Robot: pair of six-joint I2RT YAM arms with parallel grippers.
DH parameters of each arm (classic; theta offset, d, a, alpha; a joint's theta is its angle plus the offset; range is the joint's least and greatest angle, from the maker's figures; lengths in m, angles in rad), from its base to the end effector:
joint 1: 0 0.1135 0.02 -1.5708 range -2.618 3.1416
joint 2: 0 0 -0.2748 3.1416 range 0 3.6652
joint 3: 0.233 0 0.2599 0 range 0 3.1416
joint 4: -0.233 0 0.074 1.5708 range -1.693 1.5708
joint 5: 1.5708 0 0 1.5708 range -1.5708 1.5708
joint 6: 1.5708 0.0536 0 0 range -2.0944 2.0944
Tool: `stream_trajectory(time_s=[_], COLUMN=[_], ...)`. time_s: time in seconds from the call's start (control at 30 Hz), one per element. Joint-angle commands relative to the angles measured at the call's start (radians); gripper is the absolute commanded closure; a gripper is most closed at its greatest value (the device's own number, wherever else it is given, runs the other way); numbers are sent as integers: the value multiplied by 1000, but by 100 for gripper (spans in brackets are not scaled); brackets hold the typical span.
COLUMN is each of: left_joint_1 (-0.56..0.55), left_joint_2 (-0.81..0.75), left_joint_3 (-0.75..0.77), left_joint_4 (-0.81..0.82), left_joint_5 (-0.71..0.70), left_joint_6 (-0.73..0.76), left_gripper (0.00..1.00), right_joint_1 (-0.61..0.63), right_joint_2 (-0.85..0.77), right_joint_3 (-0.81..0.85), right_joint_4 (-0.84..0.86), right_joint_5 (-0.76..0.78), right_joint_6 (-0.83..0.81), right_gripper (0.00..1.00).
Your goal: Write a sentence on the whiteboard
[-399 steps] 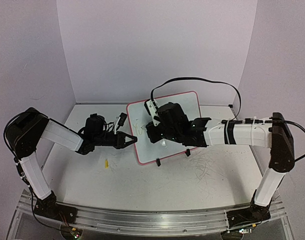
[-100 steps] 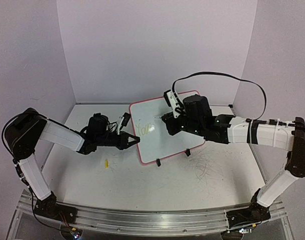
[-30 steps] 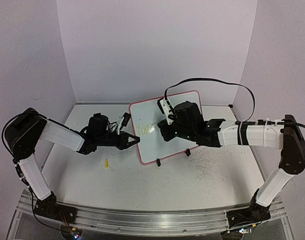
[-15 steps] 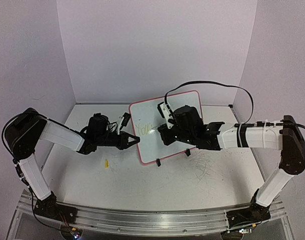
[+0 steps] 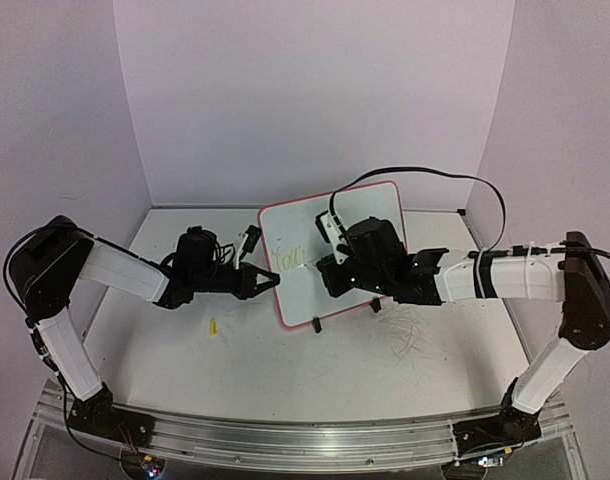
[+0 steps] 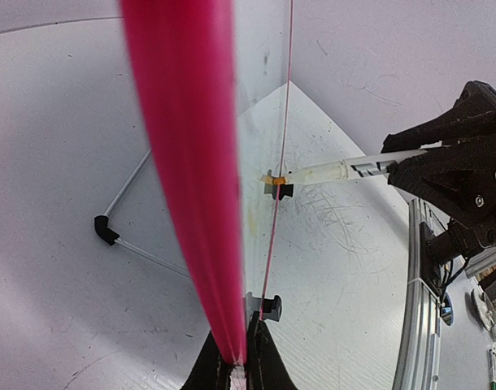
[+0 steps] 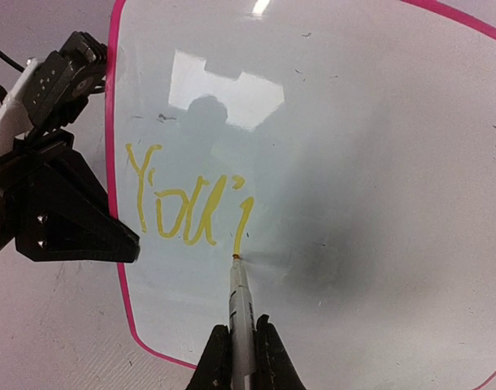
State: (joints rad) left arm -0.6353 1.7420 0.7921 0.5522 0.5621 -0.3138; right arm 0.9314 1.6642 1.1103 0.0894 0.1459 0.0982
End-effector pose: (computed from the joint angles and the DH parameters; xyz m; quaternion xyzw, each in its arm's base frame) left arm 0.2831 -0.2442 0.1673 0.2796 0.7653 -0.4485 0.3675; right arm 0.2484 0.3210 0.2482 -0.3084 0.7915 0.2040 0.4866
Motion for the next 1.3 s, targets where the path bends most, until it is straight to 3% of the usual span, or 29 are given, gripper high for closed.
stream_trajectory(time_s=[0.0, 1.07, 1.27], left_joint_1=[-14, -14, -14], left_joint_2=[14, 13, 11], left_joint_3=[-4, 2, 2], left_joint_4=[-135, -141, -143], left_joint_5=[-54, -51, -54], left_joint_6=[51, 53, 53], left_gripper=[100, 100, 100], right_joint_1=[-1, -41, -42], right_joint_2=[-5, 10, -67], right_joint_3=[36, 91, 43], right_joint_4=[27, 35, 52], right_joint_5=[36, 91, 18], right_joint_6=[5, 9, 0], right_gripper=[100, 100, 100])
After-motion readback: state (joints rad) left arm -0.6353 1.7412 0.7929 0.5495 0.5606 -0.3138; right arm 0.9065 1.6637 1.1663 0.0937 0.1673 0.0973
